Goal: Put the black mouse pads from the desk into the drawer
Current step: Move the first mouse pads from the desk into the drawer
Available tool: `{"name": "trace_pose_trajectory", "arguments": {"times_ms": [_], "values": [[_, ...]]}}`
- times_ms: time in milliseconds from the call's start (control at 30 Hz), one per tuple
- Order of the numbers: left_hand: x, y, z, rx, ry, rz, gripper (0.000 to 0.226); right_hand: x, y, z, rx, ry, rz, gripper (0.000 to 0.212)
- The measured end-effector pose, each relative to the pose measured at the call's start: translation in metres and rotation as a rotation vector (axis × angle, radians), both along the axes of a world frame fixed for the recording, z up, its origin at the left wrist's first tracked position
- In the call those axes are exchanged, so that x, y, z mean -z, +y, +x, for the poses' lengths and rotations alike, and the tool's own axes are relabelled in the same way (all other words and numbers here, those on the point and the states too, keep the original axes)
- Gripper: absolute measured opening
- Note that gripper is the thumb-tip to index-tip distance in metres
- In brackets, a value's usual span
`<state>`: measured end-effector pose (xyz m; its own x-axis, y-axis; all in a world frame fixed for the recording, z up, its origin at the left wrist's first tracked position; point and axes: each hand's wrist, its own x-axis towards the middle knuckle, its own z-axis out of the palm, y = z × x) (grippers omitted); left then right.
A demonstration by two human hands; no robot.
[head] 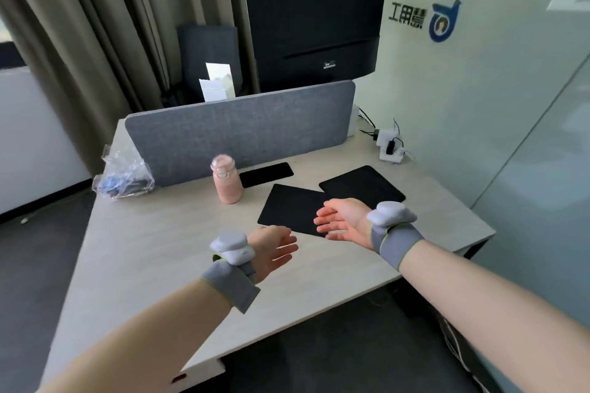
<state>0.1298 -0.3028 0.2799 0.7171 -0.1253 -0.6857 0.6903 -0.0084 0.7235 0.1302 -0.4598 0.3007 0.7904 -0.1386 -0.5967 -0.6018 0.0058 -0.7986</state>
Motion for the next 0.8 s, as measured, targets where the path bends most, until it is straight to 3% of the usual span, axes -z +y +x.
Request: {"name": "trace_pose_trajectory", "arguments": {"times_ms": [133, 367, 500, 800], "values": [[0.037, -0.074, 0.039, -0.141, 0.092, 0.002, 0.015, 0.035, -0.072, 0.053, -0.123, 0.099, -0.032, 0.023], [0.074, -0.095, 0.060, -0.274, 0.180, -0.023, 0.012, 0.064, -0.095, 0.100, -0.151, 0.113, -0.081, 0.014], [0.120, -0.107, 0.098, -0.375, 0.272, -0.002, 0.009, 0.104, -0.098, 0.158, -0.232, 0.190, -0.167, 0.033], [0.192, -0.107, 0.182, -0.471, 0.334, 0.024, 0.013, 0.167, -0.087, 0.274, -0.345, 0.225, -0.332, 0.043]]}}
